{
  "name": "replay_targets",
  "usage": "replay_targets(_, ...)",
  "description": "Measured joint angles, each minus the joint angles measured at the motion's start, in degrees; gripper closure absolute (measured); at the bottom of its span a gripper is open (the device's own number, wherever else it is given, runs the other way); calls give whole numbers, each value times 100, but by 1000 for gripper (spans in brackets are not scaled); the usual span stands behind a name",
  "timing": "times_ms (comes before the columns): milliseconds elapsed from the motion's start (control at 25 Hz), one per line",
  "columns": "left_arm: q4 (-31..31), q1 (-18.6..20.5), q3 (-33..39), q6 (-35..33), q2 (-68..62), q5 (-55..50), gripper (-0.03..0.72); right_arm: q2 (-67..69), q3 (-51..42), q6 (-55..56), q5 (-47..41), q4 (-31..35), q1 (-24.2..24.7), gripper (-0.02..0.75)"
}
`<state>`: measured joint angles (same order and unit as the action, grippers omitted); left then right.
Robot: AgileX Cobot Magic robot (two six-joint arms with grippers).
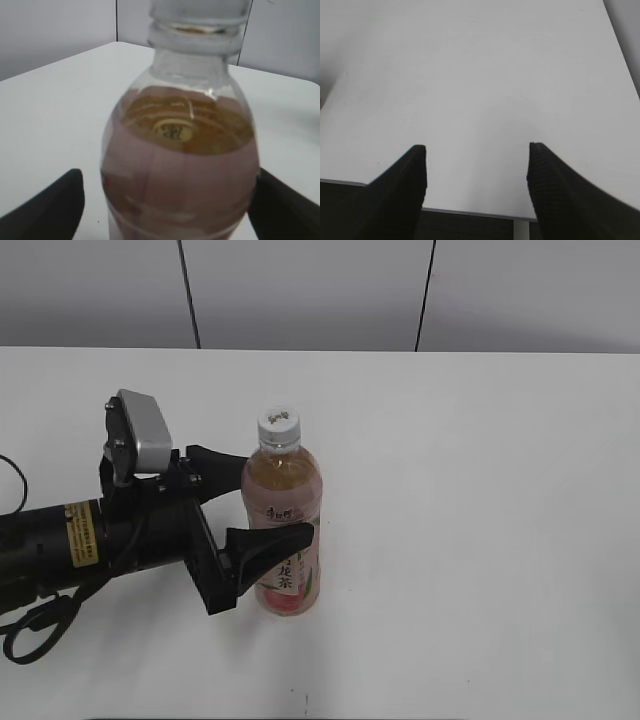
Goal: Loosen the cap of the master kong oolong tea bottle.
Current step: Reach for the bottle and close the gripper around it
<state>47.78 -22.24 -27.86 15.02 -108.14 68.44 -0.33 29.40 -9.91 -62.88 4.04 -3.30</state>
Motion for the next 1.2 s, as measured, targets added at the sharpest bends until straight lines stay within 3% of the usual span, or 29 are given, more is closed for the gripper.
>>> replay_targets(520,13,0,-2,16,0,6,106,0,0,0,0,0,0,255)
replay_targets(880,36,0,-2,16,0,6,161,0,0,0,0,0,0,255)
replay_targets(1200,36,0,-6,16,0,6,65,0,0,0,0,0,0,255)
